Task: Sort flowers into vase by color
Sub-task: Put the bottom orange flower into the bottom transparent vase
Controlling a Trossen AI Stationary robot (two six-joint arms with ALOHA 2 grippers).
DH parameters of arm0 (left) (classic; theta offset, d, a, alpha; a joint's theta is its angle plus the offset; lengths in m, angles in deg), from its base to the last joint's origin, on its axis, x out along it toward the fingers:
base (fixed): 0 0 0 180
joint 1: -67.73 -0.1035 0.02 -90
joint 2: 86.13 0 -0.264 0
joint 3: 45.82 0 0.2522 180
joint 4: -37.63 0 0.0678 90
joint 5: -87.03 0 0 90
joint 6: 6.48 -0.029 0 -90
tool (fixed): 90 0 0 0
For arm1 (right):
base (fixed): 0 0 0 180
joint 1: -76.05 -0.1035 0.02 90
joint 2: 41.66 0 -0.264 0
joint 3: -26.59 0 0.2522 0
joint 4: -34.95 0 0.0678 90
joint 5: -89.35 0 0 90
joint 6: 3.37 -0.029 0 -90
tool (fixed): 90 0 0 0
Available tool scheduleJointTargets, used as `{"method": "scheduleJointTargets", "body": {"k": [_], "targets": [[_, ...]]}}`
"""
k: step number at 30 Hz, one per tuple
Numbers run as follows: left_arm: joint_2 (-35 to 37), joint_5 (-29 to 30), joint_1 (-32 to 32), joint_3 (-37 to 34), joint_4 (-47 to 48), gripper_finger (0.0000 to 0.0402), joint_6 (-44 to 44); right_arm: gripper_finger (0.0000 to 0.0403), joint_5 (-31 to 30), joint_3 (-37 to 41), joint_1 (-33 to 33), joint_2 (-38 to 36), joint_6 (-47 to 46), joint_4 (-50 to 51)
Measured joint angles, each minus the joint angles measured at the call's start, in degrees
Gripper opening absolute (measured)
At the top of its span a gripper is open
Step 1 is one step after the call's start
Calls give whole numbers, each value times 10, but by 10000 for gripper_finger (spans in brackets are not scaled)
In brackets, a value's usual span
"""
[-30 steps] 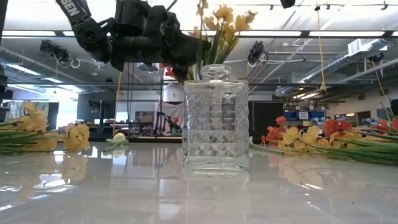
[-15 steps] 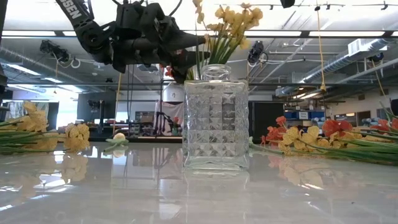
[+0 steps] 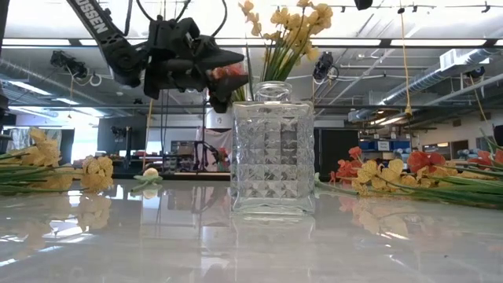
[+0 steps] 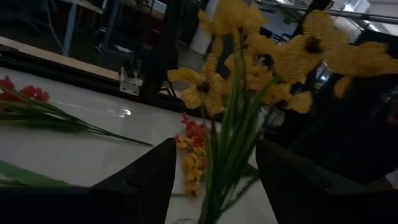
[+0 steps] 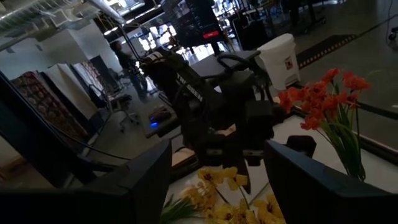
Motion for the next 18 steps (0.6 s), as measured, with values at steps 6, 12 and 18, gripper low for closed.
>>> {"method": "scheduleJointTargets", "body": {"k": [6,12,18], "targets": [[56,-5,-22,0,125,218,-51,261,0,0,0,0,9,1],[126,17,-28,0,307,215,-107,261,-4,0,0,0,10,9],[183,55,-28,0,442,215,-120,261,-42,0,0,0,34,12]]}}
